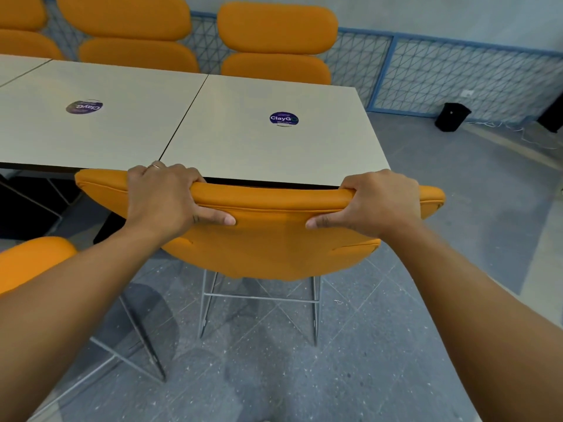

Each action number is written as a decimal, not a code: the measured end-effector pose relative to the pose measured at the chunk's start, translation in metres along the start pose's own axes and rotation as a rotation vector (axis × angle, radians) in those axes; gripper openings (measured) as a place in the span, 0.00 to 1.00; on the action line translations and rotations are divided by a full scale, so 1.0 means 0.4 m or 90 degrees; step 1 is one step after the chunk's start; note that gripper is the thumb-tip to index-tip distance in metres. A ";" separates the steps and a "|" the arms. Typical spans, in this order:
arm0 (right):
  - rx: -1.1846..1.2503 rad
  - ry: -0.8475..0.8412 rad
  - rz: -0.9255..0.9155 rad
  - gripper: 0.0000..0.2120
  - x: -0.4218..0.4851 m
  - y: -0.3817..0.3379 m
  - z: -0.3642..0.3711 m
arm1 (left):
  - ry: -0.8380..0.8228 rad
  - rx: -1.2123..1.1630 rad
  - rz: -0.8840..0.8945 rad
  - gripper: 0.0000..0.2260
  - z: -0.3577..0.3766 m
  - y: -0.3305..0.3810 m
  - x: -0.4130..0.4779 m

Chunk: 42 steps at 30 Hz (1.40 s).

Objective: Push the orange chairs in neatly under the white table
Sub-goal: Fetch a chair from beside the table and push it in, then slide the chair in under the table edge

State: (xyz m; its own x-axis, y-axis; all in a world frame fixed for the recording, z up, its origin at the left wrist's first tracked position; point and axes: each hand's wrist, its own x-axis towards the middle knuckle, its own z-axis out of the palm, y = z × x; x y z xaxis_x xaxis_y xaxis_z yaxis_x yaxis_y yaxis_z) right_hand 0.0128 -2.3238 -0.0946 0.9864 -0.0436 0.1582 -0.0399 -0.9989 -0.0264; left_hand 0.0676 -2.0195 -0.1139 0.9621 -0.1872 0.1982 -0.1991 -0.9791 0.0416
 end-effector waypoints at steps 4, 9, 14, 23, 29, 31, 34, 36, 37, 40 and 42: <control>0.007 -0.003 -0.001 0.44 0.054 0.013 0.002 | -0.001 0.000 0.003 0.48 0.010 0.003 0.056; 0.008 -0.028 0.003 0.44 0.105 0.011 0.003 | -0.004 -0.005 0.002 0.49 0.023 -0.007 0.117; 0.010 -0.047 0.003 0.44 0.125 0.004 0.002 | 0.012 -0.031 -0.031 0.51 0.038 -0.017 0.134; 0.025 -0.093 -0.015 0.39 0.111 -0.009 -0.009 | -0.006 -0.100 -0.056 0.48 0.031 -0.022 0.078; 0.214 -0.123 -0.096 0.30 0.097 -0.087 -0.038 | -0.002 -0.258 -0.082 0.38 -0.011 -0.033 -0.002; 0.258 -0.118 -0.125 0.26 0.091 -0.132 -0.050 | 0.004 -0.285 -0.099 0.32 -0.026 -0.053 -0.039; 0.290 -0.108 -0.159 0.23 0.074 -0.203 -0.068 | -0.002 -0.311 -0.118 0.28 -0.054 -0.095 -0.107; 0.298 -0.108 -0.192 0.23 0.051 -0.257 -0.077 | -0.004 -0.329 -0.135 0.24 -0.081 -0.121 -0.167; 0.306 -0.113 -0.209 0.23 0.037 -0.282 -0.080 | -0.004 -0.332 -0.142 0.23 -0.094 -0.131 -0.195; 0.333 -0.149 -0.255 0.23 -0.029 -0.372 -0.077 | 0.008 -0.329 -0.163 0.19 -0.138 -0.175 -0.303; 0.337 -0.170 -0.270 0.23 -0.074 -0.424 -0.065 | 0.020 -0.330 -0.179 0.18 -0.164 -0.207 -0.369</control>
State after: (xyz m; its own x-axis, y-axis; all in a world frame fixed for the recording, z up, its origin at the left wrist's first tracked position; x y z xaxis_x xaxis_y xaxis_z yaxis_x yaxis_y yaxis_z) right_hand -0.0138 -2.1536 -0.0690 0.9076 0.4196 0.0166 0.3707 -0.7820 -0.5010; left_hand -0.0703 -1.9056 -0.0825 0.9866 0.0848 0.1392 -0.0096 -0.8226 0.5685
